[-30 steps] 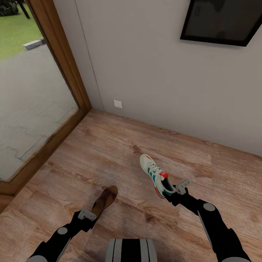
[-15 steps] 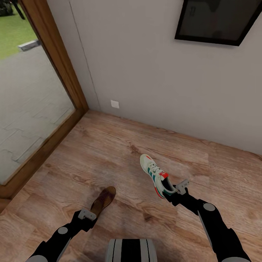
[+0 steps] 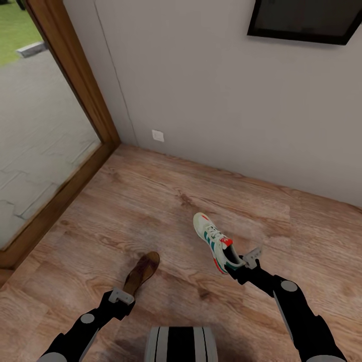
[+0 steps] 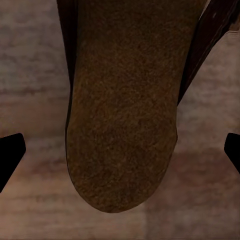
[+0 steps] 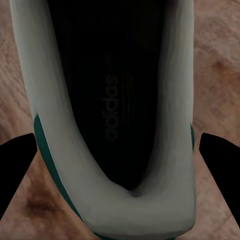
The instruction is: Pick up the two gym shoes and the two sandals from the corridor floor and place them onto the hallstand (shoe rack) in the corridor, making sure they are on the rack and not on the floor. Arrange them so the two gym shoes are next to each other and the two sandals are next to each other.
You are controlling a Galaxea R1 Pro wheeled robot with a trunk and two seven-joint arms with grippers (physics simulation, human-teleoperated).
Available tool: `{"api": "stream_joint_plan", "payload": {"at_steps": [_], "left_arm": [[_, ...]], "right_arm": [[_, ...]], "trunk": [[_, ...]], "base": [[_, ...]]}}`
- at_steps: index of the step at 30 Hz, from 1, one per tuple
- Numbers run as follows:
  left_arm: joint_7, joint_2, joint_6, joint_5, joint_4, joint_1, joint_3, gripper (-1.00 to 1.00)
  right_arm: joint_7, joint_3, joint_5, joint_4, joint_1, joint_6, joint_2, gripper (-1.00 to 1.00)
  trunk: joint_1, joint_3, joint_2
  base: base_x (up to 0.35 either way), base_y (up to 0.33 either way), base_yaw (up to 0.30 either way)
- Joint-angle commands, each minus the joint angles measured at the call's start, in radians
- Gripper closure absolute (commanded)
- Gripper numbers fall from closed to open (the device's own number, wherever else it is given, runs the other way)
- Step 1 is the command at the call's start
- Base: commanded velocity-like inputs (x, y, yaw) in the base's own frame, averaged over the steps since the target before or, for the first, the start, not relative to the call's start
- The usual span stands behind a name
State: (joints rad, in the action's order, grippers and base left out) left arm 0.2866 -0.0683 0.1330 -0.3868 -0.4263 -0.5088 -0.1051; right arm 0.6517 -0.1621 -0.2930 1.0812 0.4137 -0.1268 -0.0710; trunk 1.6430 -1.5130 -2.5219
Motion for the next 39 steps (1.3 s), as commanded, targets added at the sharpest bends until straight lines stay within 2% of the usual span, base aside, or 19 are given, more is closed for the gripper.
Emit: {"api": "stream_joint_plan", "payload": {"at_steps": [1,5,17,23,39], "left_arm": [[0.006,0.001,0.005,-0.010,0.000,0.000,-0.008,-1.00],[0.007,0.001,0.005,-0.010,0.000,0.000,-0.009,-1.00],[0.005,-0.005,0.005,-0.012,0.000,0.000,-0.010,-1.00],[-0.011,-0.005,0.005,-0.012,0.000,0.000,-0.009,-1.00],[-0.014,-0.004,0.005,-0.011,0.000,0.000,-0.008,-1.00]], "right_arm": [[0.006,-0.002,-0.003,0.002,0.000,-0.005,0.000,1.00],[0.006,-0.002,-0.003,0.002,0.000,-0.004,0.000,1.00],[0.006,-0.002,-0.003,0.002,0.000,-0.005,0.000,1.00],[0.006,-0.002,-0.003,0.002,0.000,-0.004,0.000,1.00],[0.006,-0.002,-0.003,0.002,0.000,-0.005,0.000,1.00]], "trunk": [[0.000,-0.005,-0.001],[0.002,-0.020,-0.001],[0.002,-0.023,-0.001],[0.005,-0.046,-0.003],[0.005,-0.046,-0.003]], "base": [[0.000,0.000,0.000],[0.000,0.000,0.000],[0.000,0.000,0.000],[0.000,0.000,0.000],[0.000,0.000,0.000]]}}
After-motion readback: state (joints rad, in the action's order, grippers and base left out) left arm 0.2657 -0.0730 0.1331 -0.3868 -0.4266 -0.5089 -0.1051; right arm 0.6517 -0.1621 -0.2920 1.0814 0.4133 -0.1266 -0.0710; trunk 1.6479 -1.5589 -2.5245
